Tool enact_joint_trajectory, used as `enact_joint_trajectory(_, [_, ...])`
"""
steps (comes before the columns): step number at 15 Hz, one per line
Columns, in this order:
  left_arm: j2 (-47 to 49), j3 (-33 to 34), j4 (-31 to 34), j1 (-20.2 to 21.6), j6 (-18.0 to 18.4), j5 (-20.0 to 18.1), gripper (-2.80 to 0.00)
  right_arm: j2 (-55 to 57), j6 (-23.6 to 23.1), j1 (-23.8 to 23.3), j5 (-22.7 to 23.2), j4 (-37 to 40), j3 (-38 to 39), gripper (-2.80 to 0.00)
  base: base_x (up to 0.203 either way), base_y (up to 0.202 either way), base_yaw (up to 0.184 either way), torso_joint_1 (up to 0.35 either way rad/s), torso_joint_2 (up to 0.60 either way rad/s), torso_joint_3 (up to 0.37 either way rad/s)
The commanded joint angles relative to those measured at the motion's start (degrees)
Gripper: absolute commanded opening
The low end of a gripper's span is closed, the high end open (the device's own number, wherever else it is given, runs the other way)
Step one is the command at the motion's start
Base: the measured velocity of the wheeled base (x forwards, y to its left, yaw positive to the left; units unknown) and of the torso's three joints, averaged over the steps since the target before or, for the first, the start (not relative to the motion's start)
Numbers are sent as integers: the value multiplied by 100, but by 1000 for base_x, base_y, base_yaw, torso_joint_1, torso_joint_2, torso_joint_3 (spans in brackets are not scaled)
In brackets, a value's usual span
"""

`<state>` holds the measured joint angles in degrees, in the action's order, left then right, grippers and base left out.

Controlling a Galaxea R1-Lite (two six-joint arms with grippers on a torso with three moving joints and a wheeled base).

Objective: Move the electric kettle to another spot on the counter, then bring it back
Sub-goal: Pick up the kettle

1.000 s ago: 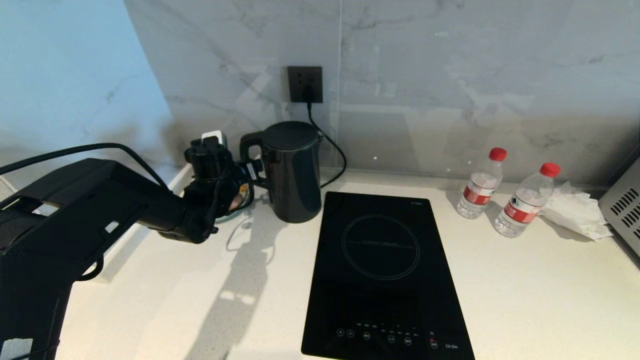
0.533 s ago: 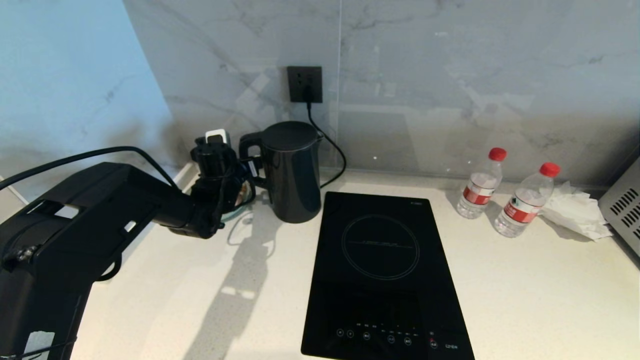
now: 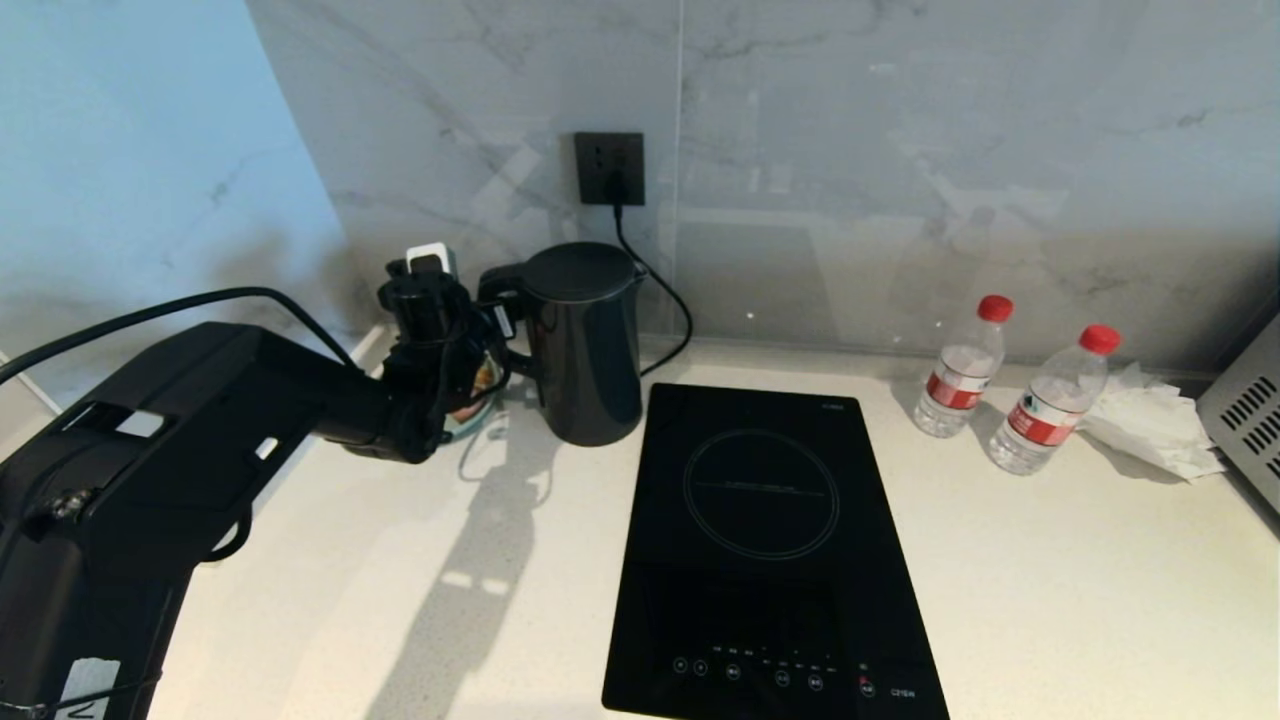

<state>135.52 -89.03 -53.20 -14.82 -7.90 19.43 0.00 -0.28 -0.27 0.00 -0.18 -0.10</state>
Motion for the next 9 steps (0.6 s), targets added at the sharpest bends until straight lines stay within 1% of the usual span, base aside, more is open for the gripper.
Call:
enact_joint_trajectory(1, [60,-79,-29,-3,25,85,0,0,2,0,0,1,1,-280,0,0,0,0,0,0])
enact_joint_trajectory(3, [113,-218,1,-4,25,215,0,0,-7,0,0,1,1,-280,0,0,0,0,0,0])
enact_joint_trajectory(8, [78,-239,83,-12,35,238,0,0,2,0,0,1,7,-280,0,0,0,0,0,0])
enact_joint_trajectory(9, [71,-247,108,-12,34,236,-280,0,2,0,0,1,1,-280,0,0,0,0,0,0])
